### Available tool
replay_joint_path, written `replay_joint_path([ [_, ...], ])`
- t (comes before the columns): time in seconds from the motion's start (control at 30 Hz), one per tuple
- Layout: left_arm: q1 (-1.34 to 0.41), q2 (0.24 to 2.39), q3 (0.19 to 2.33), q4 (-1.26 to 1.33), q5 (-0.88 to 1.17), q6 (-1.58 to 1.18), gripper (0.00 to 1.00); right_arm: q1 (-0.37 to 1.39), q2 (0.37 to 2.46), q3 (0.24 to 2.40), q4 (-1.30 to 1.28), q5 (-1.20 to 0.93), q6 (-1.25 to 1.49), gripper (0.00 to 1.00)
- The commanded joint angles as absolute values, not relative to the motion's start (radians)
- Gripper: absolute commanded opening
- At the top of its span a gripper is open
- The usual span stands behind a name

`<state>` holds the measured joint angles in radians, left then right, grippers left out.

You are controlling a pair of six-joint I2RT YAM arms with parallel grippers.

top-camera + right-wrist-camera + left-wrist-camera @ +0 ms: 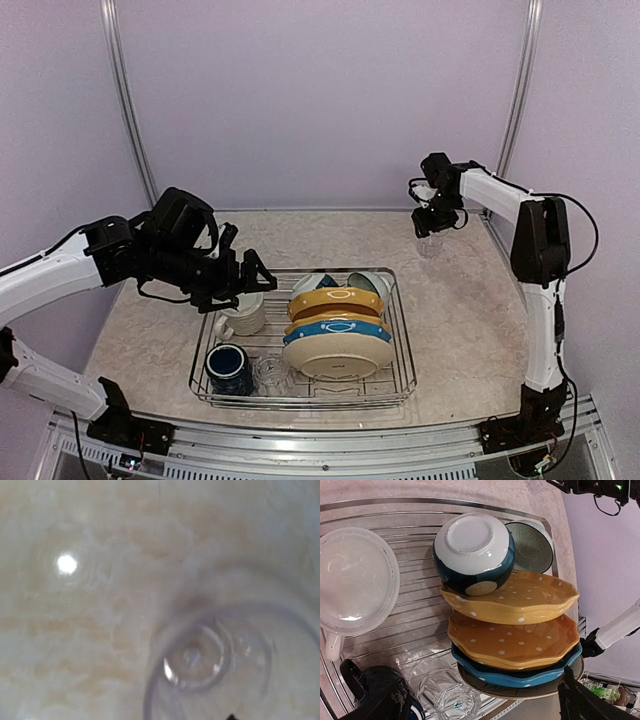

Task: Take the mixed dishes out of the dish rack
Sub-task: Place the cup at the corner of the board, then grab the cup from the dish rack.

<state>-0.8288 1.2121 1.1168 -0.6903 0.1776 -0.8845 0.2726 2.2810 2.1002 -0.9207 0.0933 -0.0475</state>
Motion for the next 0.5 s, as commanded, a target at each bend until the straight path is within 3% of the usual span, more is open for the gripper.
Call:
replay_joint_path([
  [0.0, -0.869, 1.252, 1.155, -0.773, 0.127, -0.849, 0.99, 0.281, 2.078, 1.924, -0.829, 0.078, -0.023, 0.57],
  [0.2, -0.937, 1.289, 1.155, -0.821, 0.099, -0.841, 0.99, 0.286, 1.782, 1.564, -0.591, 0.047, 0.035, 0.75],
  [0.4, -1.018, 1.289, 1.121, -0.862, 0.096, -0.913, 0.99, 0.287, 1.602, 1.399, -0.509, 0.128, 0.045, 0.98],
  [0.47, -1.035, 1.292, 1.121, -0.886, 0.099, -0.935, 0.98, 0.288, 1.554, 1.338, -0.462, 0.120, 0.064, 1.00],
])
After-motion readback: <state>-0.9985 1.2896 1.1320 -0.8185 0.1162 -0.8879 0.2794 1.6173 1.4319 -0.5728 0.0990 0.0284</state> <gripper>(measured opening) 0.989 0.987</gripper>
